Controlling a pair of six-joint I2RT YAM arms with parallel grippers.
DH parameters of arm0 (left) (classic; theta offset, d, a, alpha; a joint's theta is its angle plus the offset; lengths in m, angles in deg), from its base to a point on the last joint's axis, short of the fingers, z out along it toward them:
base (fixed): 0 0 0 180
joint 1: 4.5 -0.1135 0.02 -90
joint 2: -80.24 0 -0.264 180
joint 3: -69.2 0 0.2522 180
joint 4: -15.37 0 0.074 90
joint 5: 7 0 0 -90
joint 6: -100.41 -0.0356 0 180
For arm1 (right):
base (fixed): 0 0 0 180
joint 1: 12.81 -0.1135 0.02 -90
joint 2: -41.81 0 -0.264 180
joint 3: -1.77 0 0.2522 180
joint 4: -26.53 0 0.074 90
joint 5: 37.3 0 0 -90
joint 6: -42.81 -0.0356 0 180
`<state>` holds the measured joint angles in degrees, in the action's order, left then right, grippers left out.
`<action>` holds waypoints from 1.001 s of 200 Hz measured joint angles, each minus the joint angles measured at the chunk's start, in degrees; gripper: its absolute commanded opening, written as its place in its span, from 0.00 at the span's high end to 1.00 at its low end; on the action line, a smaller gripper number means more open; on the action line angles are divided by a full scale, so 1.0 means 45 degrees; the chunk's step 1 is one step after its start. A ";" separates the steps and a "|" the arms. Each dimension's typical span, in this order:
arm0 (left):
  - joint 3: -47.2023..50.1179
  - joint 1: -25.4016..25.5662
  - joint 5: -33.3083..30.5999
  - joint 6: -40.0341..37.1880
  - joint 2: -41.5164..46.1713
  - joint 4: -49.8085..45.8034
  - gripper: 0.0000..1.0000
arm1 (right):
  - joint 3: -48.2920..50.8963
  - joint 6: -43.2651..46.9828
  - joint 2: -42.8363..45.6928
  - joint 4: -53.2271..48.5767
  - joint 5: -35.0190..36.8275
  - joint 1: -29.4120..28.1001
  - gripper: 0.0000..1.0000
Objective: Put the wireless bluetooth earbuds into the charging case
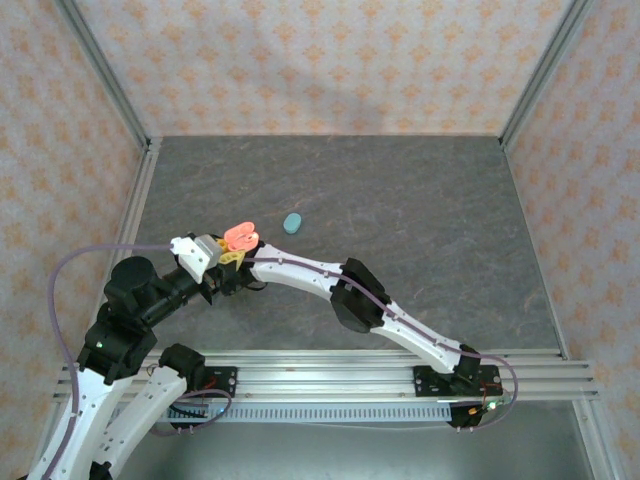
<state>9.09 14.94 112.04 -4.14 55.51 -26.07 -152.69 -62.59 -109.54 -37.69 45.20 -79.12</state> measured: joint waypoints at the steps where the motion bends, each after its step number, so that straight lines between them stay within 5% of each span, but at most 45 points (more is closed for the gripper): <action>1: 0.0000 0.0000 0.0000 0.0005 0.0000 0.0000 1.00 | 0.0000 -0.0024 0.0000 -0.0010 0.0005 0.0000 0.70; 43: 0.0000 0.0000 0.0005 0.0092 -0.0146 0.0005 1.00 | 0.1132 -0.1005 0.0622 -0.0010 0.0257 0.0248 0.76; 93: 0.0117 0.0000 0.0015 0.0510 -0.0223 0.0053 1.00 | 0.6912 -0.2093 0.4031 0.0461 0.1452 0.1870 0.77; 159: 0.0437 0.0000 0.0112 0.0981 -0.0491 0.0471 1.00 | 1.4950 -0.4527 0.9058 0.3201 0.1141 0.4260 0.76; 200: 0.0505 0.0000 0.0160 0.1268 -0.1112 0.0971 1.00 | 1.6723 -0.5707 1.0316 0.4172 0.0461 0.4974 0.58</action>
<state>11.36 14.94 112.76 1.57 50.50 -21.70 -77.44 -88.27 -63.11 -18.92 47.27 -56.74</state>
